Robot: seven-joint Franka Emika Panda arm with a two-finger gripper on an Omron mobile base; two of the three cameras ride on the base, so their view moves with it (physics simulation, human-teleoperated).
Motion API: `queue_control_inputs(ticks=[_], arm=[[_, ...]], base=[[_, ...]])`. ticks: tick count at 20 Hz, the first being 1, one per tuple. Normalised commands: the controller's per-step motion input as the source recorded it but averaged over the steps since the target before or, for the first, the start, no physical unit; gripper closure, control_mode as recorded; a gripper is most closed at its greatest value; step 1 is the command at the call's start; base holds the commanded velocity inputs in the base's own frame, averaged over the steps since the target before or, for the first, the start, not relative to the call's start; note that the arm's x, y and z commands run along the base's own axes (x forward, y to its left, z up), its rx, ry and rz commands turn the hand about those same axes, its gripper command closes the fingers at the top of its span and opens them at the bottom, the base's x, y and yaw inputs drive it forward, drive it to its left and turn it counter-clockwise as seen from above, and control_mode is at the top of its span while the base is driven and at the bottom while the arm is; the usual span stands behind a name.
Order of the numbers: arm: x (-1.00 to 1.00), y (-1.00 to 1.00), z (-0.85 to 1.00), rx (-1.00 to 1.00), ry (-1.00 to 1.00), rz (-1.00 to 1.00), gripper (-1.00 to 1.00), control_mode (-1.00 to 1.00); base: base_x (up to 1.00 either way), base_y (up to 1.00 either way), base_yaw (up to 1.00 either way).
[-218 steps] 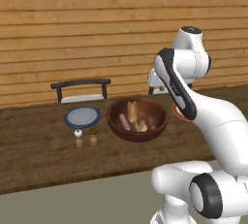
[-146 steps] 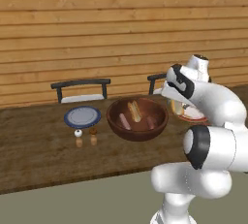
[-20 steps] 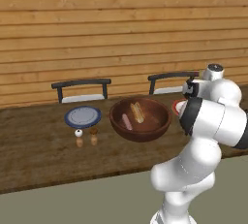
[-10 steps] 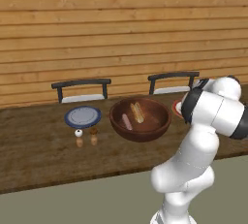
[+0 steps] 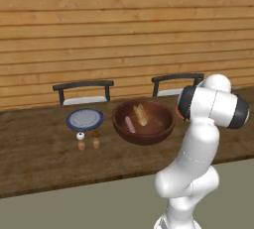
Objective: Place one bun and one sausage from the bowl on each plate.
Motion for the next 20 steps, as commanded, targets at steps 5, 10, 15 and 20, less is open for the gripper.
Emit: queue_control_inputs(ticks=[5,10,15,20], arm=[[0.08,-0.01,0.22,0.01,0.0,0.0,-1.0,-1.0],[0.1,0.08,0.89,-0.01,-0.02,0.02,-1.0,-1.0],[-0.77,0.46,1.0,-0.1,-0.01,0.17,-1.0,-1.0],[-0.62,1.0,1.0,-0.19,0.08,0.3,-1.0,-1.0]], base=[[0.0,0.0,0.0],[0.0,0.0,0.0],[0.0,0.0,0.0],[0.0,0.0,0.0]])
